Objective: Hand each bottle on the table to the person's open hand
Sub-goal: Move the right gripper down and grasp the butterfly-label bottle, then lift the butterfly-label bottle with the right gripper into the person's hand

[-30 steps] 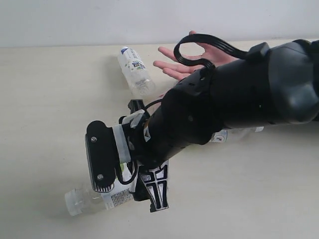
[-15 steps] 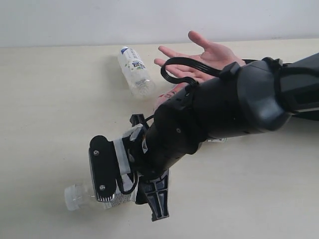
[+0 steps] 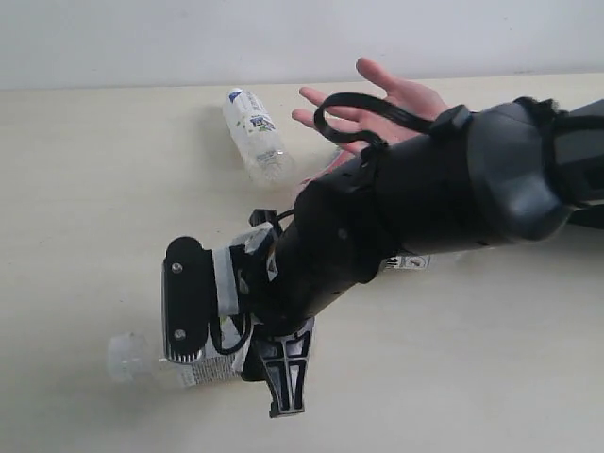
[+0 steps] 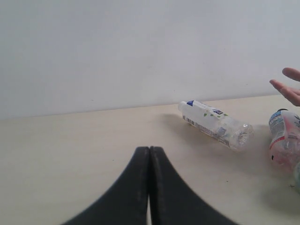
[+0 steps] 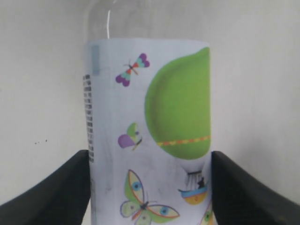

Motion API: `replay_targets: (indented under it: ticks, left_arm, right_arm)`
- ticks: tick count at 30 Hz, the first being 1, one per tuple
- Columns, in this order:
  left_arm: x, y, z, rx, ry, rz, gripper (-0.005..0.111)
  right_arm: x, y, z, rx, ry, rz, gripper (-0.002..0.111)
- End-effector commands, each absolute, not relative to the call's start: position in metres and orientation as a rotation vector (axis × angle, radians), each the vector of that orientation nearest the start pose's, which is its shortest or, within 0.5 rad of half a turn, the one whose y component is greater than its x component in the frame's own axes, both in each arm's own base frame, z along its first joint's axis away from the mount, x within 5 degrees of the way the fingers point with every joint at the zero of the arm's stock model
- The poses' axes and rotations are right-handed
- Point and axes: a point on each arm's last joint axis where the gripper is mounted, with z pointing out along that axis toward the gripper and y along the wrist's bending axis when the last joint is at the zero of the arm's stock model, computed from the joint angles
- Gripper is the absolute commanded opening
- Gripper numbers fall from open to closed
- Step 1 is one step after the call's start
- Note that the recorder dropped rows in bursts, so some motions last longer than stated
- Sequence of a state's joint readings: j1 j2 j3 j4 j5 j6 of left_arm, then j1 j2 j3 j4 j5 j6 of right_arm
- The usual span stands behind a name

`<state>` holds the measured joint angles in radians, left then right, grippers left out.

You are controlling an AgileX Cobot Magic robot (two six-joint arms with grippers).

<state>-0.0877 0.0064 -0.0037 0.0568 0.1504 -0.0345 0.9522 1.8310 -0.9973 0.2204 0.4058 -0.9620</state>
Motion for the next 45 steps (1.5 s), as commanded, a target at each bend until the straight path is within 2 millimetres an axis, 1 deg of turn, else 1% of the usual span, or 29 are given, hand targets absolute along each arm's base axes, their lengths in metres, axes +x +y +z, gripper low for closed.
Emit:
replay_targets:
  ticks: [1, 3, 8, 11, 15, 18, 20, 22, 25, 29, 31, 35, 38, 45]
  left_arm:
    - [0.056, -0.005, 0.2, 0.082, 1.622, -0.053, 0.0]
    - [0.056, -0.005, 0.2, 0.082, 1.622, -0.053, 0.0]
    - [0.056, -0.005, 0.2, 0.082, 1.622, -0.053, 0.0]
    - [0.056, -0.005, 0.2, 0.082, 1.622, -0.053, 0.0]
    - [0.056, -0.005, 0.2, 0.082, 1.622, -0.053, 0.0]
    - [0.056, -0.005, 0.2, 0.082, 1.622, -0.053, 0.0]
    - [0.056, -0.005, 0.2, 0.082, 1.622, -0.053, 0.0]
    - [0.056, -0.005, 0.2, 0.082, 1.622, -0.053, 0.0]
    - [0.056, -0.005, 0.2, 0.082, 1.622, -0.053, 0.0]
    - [0.056, -0.005, 0.2, 0.082, 1.622, -0.053, 0.0]
    - [0.056, -0.005, 0.2, 0.082, 1.622, -0.053, 0.0]
    - [0.056, -0.005, 0.2, 0.082, 1.622, -0.053, 0.0]
    - [0.056, -0.005, 0.2, 0.082, 1.622, -0.053, 0.0]
    - [0.056, -0.005, 0.2, 0.082, 1.622, -0.053, 0.0]
  right_arm:
    - [0.197, 0.293, 0.182, -1.948, 1.793, 0.227, 0.0]
    - [0.198, 0.296, 0.193, -1.947, 1.782, 0.236, 0.0]
    - [0.202, 0.304, 0.212, -1.829, 1.878, 0.29, 0.0]
    - [0.205, 0.307, 0.22, -1.764, 1.926, 0.309, 0.0]
    - [0.213, 0.305, 0.231, -1.666, 1.998, 0.225, 0.0]
    - [0.225, 0.297, 0.243, -1.488, 2.152, 0.129, 0.0]
    - [0.235, 0.288, 0.252, -1.424, 2.213, 0.055, 0.0]
    - [0.244, 0.279, 0.261, -1.352, 2.268, 0.029, 0.0]
    - [0.259, 0.262, 0.276, -1.25, 2.304, 0.006, 0.0]
    - [0.282, 0.227, 0.297, -1.046, 2.356, -0.007, 0.0]
    - [0.293, 0.209, 0.303, -0.941, 2.393, -0.017, 0.0]
    - [0.312, 0.177, 0.308, -0.716, 2.484, -0.028, 0.0]
    - [0.32, 0.16, 0.307, -0.613, 2.529, -0.016, 0.0]
    - [0.33, 0.138, 0.305, -0.374, 2.609, 0.087, 0.0]
